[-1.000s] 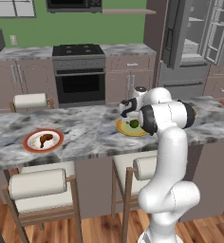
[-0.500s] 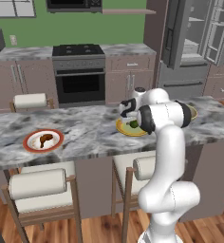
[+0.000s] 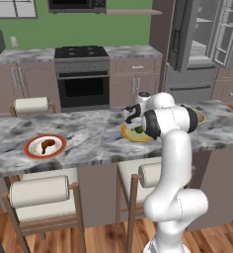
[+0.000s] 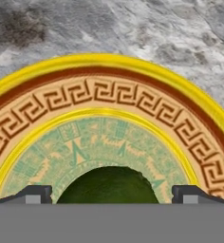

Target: Pick the chicken drumstick and lime from their plates and place them in the bowl. Then put the bowl in the fridge.

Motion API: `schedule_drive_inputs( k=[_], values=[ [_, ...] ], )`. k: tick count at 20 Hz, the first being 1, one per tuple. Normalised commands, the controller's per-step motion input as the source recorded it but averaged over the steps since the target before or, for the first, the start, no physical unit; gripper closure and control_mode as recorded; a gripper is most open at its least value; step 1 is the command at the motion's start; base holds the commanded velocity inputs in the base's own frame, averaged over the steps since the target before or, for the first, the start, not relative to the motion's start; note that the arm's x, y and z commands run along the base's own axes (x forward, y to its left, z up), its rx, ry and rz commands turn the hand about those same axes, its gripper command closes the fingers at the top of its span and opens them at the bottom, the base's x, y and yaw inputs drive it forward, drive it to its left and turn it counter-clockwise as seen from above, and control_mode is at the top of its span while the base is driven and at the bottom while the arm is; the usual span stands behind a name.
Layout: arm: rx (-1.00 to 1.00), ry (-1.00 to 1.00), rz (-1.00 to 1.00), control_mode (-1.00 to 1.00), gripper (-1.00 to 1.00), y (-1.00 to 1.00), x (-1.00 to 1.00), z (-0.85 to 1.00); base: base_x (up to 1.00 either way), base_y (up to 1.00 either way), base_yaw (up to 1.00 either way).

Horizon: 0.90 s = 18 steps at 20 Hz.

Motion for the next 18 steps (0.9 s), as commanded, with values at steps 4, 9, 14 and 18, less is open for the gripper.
schedule_drive_inputs(
  k=[4,9,14,18],
  values=[
    [0.0,0.02,0.0,-1.0,-1.0,0.0,-0.01,-0.1,0.0,0.0,0.0],
    [0.0,0.05,-0.02,-1.0,1.0,0.0,-0.05,-0.06,0.0,0.0,0.0],
    [0.0,0.05,-0.09,-1.0,1.0,0.0,-0.24,-0.03,0.0,0.0,0.0],
    [0.0,0.0,-0.09,-1.0,1.0,-0.02,-0.31,0.11,0.0,0.0,0.0]
  ],
)
